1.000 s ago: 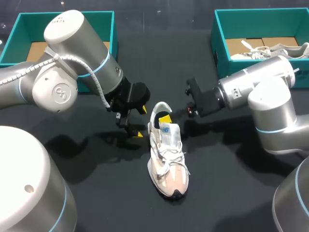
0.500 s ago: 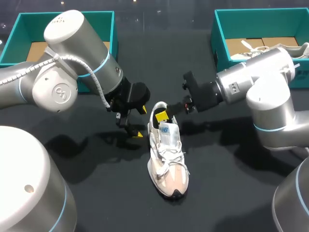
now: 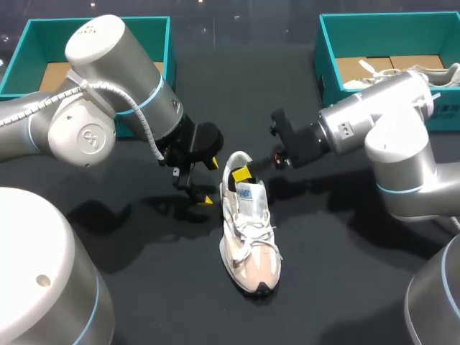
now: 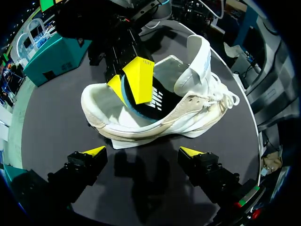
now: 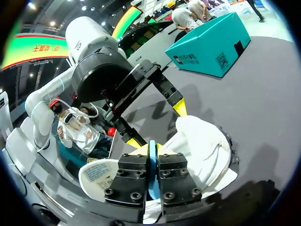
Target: Take the shoe out of the shoebox, open the shoe tongue, remove and reinsert the insole, then place the shoe into the shoebox
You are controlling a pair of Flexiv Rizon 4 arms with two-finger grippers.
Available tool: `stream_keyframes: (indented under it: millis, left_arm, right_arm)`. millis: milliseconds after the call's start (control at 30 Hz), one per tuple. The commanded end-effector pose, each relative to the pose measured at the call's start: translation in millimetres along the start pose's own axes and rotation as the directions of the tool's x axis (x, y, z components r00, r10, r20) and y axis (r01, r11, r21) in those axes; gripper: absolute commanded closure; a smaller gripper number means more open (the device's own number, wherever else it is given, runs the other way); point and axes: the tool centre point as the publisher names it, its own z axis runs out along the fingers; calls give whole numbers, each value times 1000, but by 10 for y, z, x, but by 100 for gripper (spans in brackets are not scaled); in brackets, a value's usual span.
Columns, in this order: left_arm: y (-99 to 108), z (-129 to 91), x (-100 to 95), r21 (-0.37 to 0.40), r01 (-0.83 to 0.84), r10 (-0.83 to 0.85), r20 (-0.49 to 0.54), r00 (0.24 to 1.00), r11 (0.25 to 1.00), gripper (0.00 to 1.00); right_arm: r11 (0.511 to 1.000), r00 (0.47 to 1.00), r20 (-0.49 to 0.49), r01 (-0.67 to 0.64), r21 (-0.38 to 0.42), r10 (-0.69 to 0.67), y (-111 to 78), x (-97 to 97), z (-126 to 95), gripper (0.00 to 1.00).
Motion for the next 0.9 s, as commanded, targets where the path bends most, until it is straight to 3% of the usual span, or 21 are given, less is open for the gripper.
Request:
stream_keyframes:
  millis: [33,100,133,167,267,300,333,567,900]
  left_arm:
    - [8,2,6,1,-1,1,1,1000,1000,0]
    - [8,2,6,1,-1,1,1,1000,1000,0]
    - [8,2,6,1,-1,1,1,1000,1000,0]
    - [8,2,6,1,-1,1,1,1000,1000,0]
    - [10,-11,8,-6,-5,5,6,1000,1000,0]
    - [13,-25,12,-9,-8,8,9,1000,1000,0]
    - [22,-44,15,-9,-10,10,11,1000,1000,0]
    - [115,-180,0,-15,-2,2,38,999,1000,0]
    - [284,-431,-46,-16,12,-11,58,998,1000,0]
  right_arm:
    - [1000,1000,14,4,-24,-4,-106,76,5,100]
    - [999,1000,25,19,-28,-18,-77,124,-19,98]
    - [999,999,27,24,-29,-23,-62,135,-28,93]
    - [999,999,35,35,-31,-34,-33,146,-46,67]
    - [998,997,48,59,-28,-58,27,153,-79,45]
    - [998,997,52,65,-24,-64,50,155,-93,27]
    - [997,996,56,71,-18,-69,71,156,-106,22]
    - [995,993,80,87,36,-90,210,170,-187,6]
    - [994,992,103,63,94,-73,330,110,-380,11]
